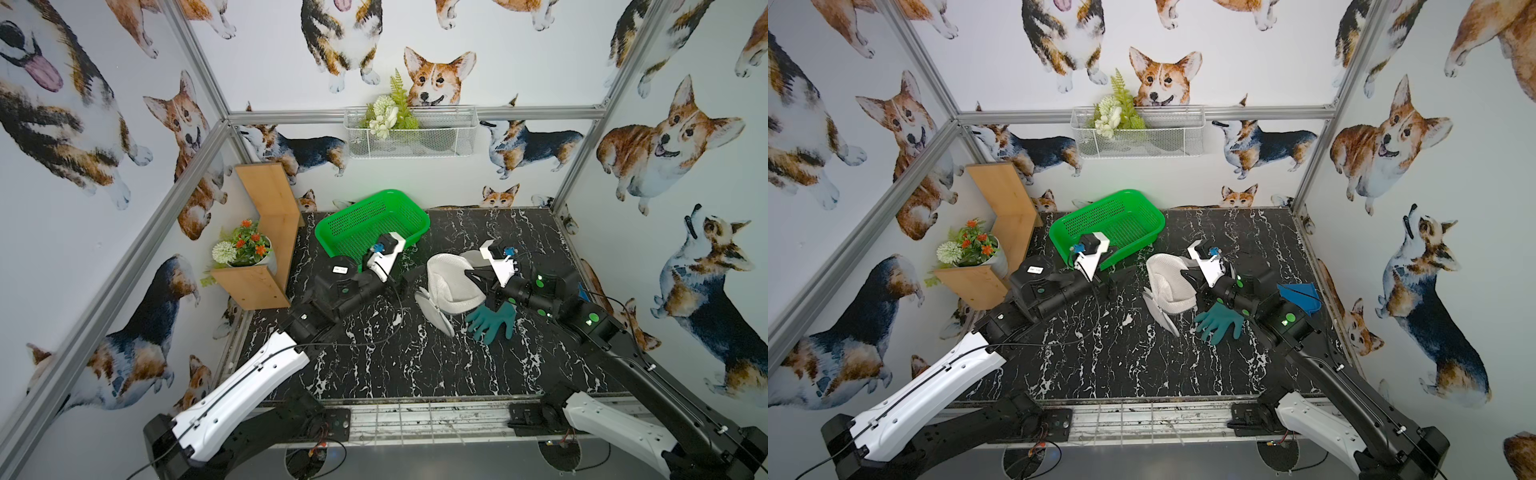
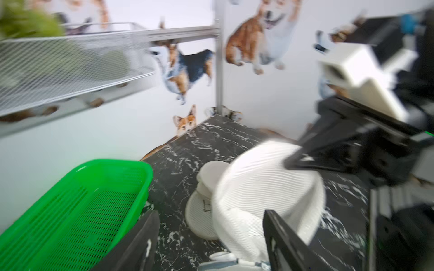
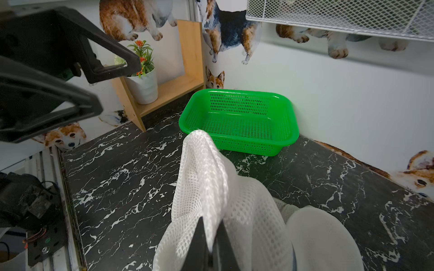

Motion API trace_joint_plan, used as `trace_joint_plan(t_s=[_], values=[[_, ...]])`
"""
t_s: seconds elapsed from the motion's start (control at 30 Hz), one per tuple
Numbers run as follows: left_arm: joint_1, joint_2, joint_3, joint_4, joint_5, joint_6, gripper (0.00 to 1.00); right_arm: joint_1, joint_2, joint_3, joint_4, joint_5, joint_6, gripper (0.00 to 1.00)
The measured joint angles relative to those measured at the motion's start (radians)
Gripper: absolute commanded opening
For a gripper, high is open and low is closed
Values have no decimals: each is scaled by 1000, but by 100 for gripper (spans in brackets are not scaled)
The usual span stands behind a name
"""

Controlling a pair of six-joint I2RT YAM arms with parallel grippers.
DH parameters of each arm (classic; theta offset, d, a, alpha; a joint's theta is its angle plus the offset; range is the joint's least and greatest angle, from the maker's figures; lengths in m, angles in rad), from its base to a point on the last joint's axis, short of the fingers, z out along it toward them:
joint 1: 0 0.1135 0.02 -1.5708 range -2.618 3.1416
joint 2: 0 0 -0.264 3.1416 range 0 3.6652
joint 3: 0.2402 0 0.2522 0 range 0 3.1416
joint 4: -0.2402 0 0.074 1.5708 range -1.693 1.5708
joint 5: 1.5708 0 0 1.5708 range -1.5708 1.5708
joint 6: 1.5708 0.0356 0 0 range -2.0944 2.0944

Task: Turn the laundry bag inside out
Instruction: Turn over the laundry bag.

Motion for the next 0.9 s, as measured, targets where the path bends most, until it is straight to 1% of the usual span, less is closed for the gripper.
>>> trace_joint_plan(t_s=[0.03,0.13,0.23,0.3,0.47,0.57,0.67,0.73,0.8,0.9], values=[[-19,25,31,-26,39,65,76,0,6,9,-11,-19,-21,0],[-32,92,111,-94,96,188,76,0,19,37,-48,-78,-82,0],[-38,135,161,-150,150,285,75,0,28,63,-86,-130,-138,0],[-39,159,186,-186,182,334,71,0,31,77,-109,-157,-175,0],[-39,211,234,-270,254,411,56,1,30,101,-158,-203,-255,0],[-39,235,254,-316,285,436,47,1,34,121,-163,-223,-291,0],[-39,254,273,-342,308,457,40,5,45,141,-176,-232,-320,0],[-39,268,286,-360,320,460,34,8,56,155,-192,-233,-344,0],[-38,282,299,-374,332,471,28,10,65,170,-204,-232,-367,0],[-37,293,311,-389,340,478,11,13,75,182,-221,-230,-394,0]])
